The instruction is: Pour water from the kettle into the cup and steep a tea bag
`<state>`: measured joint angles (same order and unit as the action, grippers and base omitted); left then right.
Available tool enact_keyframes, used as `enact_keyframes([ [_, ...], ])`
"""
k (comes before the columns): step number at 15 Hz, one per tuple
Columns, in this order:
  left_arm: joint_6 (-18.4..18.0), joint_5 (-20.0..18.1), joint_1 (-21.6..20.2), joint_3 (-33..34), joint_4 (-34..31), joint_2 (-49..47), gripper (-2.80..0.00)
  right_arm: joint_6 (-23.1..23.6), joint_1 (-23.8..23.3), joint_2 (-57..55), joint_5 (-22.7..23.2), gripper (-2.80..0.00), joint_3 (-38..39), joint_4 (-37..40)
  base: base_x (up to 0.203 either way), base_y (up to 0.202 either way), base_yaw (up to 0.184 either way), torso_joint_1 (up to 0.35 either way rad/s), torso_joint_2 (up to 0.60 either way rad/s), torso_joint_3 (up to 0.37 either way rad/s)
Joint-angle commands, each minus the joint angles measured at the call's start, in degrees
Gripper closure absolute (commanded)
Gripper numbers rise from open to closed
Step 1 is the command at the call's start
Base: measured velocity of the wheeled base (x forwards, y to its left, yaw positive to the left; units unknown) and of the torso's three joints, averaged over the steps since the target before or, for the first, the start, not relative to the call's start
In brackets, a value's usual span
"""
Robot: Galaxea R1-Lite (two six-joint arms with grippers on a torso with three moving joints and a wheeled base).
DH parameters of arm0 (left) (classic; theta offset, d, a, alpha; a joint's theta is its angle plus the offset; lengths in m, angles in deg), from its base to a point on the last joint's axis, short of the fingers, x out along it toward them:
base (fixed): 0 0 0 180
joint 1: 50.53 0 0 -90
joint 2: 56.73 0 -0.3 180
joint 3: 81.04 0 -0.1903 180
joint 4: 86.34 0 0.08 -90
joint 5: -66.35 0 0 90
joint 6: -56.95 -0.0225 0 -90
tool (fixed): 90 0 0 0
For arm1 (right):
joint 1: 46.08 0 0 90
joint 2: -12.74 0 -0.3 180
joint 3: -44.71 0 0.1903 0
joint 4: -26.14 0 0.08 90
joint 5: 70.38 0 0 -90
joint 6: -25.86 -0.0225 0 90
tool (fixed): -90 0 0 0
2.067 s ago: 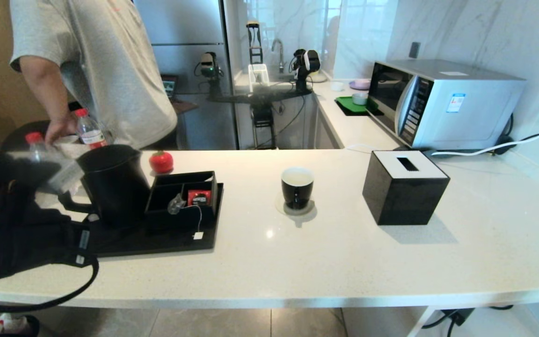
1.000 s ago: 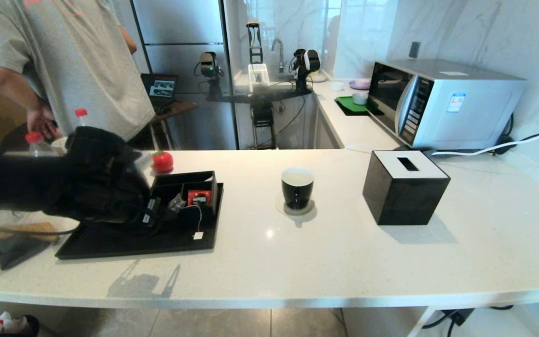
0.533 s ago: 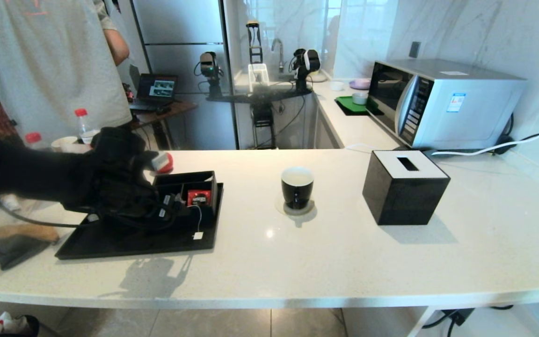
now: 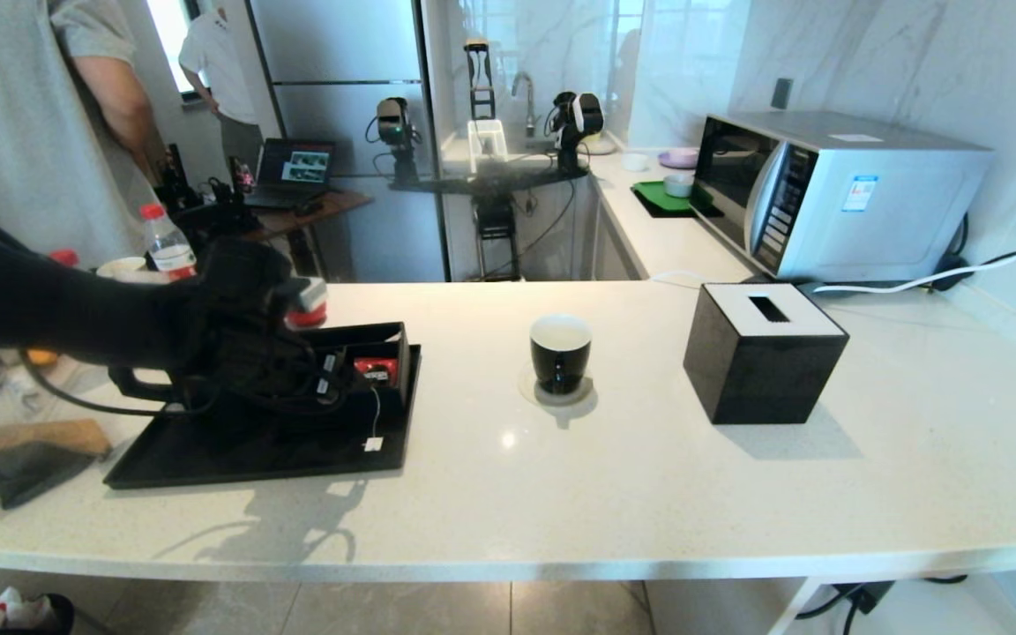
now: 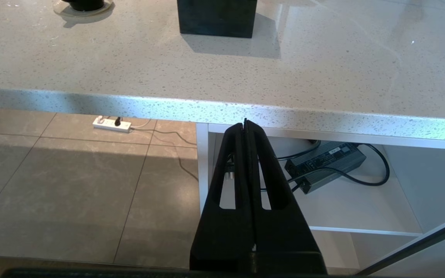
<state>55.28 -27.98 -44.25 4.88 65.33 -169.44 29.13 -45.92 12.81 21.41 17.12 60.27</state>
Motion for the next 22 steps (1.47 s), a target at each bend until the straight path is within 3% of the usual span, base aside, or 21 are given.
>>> enact_keyframes([
  [1, 0.0, 0.0, 0.0, -0.9, 0.0, -1.6, -2.80, 0.1, 0.0, -0.1, 0.1, 0.00, 0.0, 0.0, 0.000, 0.000, 0.000, 0.000, 0.00, 0.000],
  [22, -0.4, 0.1, -0.2, -2.4, 1.5, -3.4, -2.80, 0.0, 0.0, -0.1, 0.1, 0.00, 0.0, 0.0, 0.000, 0.000, 0.000, 0.000, 0.00, 0.000],
])
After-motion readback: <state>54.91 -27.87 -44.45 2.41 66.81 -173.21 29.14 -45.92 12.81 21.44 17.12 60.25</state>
